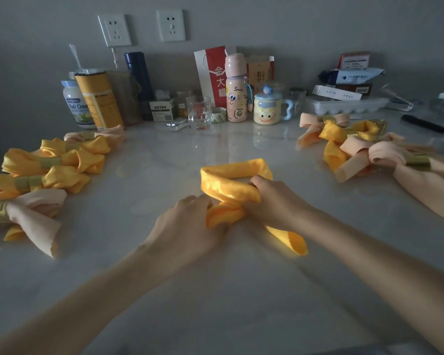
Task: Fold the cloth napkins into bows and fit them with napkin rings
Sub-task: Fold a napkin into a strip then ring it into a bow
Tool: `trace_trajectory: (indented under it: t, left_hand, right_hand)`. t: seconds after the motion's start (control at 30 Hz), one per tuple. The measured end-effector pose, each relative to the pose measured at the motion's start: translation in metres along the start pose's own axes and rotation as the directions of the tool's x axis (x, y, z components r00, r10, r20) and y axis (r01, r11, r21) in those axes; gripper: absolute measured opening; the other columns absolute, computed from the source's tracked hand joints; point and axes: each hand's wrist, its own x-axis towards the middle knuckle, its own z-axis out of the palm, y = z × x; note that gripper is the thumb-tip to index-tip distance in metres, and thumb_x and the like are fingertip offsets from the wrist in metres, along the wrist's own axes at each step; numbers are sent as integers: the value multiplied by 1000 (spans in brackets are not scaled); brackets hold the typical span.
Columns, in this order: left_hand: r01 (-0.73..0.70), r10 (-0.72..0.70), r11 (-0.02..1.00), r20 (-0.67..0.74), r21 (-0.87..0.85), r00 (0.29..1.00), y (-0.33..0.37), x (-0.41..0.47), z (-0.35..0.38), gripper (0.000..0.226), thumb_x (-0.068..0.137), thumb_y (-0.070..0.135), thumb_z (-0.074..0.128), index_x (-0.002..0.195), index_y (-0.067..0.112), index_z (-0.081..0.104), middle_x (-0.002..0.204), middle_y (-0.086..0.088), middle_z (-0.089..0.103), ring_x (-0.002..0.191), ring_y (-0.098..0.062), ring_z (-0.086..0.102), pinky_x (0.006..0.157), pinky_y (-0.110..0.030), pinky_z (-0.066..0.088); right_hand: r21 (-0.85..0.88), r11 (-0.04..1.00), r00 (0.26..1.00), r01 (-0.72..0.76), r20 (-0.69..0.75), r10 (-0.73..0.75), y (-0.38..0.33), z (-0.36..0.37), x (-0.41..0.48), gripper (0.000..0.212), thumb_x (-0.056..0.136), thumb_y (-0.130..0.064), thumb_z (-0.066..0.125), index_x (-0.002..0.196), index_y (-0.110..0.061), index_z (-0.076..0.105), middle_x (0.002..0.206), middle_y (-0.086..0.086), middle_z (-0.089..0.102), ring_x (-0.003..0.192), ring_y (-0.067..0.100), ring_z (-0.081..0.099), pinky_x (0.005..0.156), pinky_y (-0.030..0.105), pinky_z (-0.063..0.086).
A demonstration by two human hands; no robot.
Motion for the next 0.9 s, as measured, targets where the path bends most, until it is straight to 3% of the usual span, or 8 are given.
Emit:
trace_trajectory:
  t: [0.17,0.27,0.33,0.43,0.53,0.6,0.77,0.9]
  left_hand:
    - [72,-73,988,-5,-136,997,13,2,8,14,87,26,53,98,18,51,89,-1,60,76,-18,60,61,-30,50]
    - [133,-119,970,81,-203,990,14,8,3,17,88,38,54,91,21,52,83,6,56,68,-3,51,53,-18,41]
    - [139,-125,980,109,-139,986,12,7,-7,29,88,51,48,95,23,54,85,10,55,74,-2,51,59,-19,40]
    - [28,-28,999,4,42,1000,10,11,-23,37,95,46,41,121,23,50,119,3,52,111,-16,47,86,-29,41]
    - [-92,91,995,-21,-46,996,26,23,-29,33,97,34,42,126,21,50,126,-1,50,117,-18,44,88,-28,37]
    - [-156,157,986,15,-62,988,44,36,-25,33,97,33,42,126,21,48,128,0,48,119,-18,42,90,-30,37]
    - [-338,340,941,135,-35,931,111,86,-5,43,96,37,45,135,21,40,136,-2,41,127,-20,35,100,-33,35]
    - [-443,445,895,173,-48,879,157,129,24,41,96,33,45,135,18,42,142,-4,37,130,-24,33,106,-41,34]
  right_hand:
    - [100,995,999,29,-20,-27,-6,3,-4,34,91,-28,52,114,-14,32,96,1,53,97,27,54,80,37,42]
    - [84,993,995,85,45,-89,-2,-1,-16,20,92,-27,48,99,-17,32,87,-6,46,92,22,52,75,33,40]
    - [18,995,988,95,117,-96,1,-7,-23,18,91,-32,50,98,-20,38,94,-4,46,91,17,51,70,28,39]
    - [-44,996,973,80,218,-68,6,-31,-29,33,84,-46,61,102,-23,45,91,-11,46,78,2,46,61,19,35]
    - [-41,998,910,-37,412,50,15,-68,-35,57,74,-57,64,122,-33,44,107,-17,54,94,0,55,79,17,46]
    - [-2,992,892,-123,439,111,25,-91,-37,61,69,-60,61,122,-33,46,108,-10,62,91,4,62,82,22,52]
    - [276,926,965,-259,35,259,96,-144,-7,14,92,-24,55,94,-11,62,93,13,64,63,11,60,51,17,48]
    - [340,889,829,-306,-364,425,164,-170,13,15,93,-10,51,83,-11,64,94,21,66,69,22,58,59,30,47]
